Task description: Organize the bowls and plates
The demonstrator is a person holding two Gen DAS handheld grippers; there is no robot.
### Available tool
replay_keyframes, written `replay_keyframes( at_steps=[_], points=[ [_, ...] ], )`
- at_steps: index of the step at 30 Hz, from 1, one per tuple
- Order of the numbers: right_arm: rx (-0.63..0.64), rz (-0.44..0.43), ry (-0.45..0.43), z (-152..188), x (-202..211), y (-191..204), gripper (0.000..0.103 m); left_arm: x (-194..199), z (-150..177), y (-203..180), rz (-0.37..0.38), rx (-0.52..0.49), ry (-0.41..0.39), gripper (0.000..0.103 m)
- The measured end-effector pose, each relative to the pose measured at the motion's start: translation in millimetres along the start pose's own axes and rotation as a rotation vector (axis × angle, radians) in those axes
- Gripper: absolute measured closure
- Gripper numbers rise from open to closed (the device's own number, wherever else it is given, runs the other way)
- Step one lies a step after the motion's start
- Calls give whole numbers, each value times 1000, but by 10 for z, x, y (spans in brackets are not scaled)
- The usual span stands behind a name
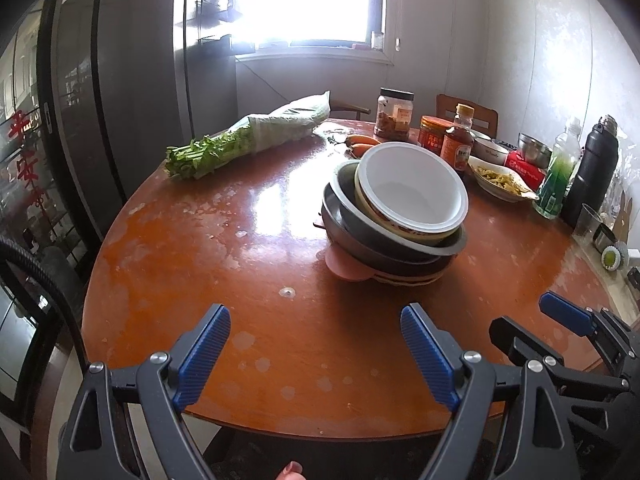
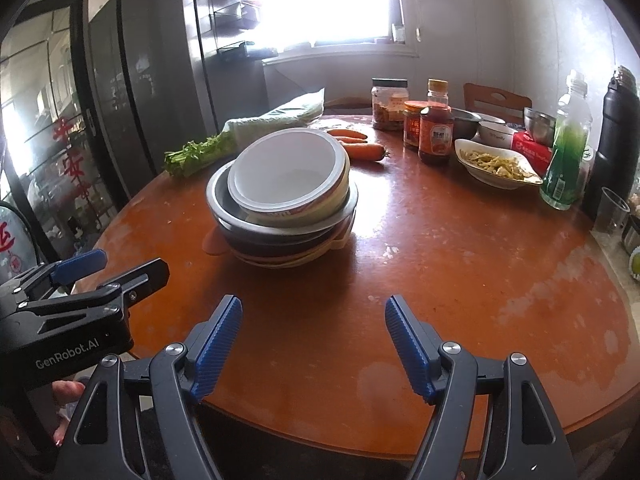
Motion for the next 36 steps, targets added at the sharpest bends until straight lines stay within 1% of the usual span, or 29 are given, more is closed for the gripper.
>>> replay_keyframes(
  at_steps=[18, 36],
  points=[
    [-1, 0, 11, 21, -41, -6, 27, -77, 14, 15, -8, 1, 22, 16],
    [2, 1, 17, 5, -69, 1, 27, -129, 28, 30, -42, -8, 40, 16]
  ],
)
Point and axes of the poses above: each gripper's, at about its wrist camera, not at the fingertips, and x roughly against the way its jaws point, y to its left, z to its underside, the point moved 4 cm from there along -x, roughly the way its jaws point, and after that the axes turned 2 degrees about y, right-handed, at the moved point
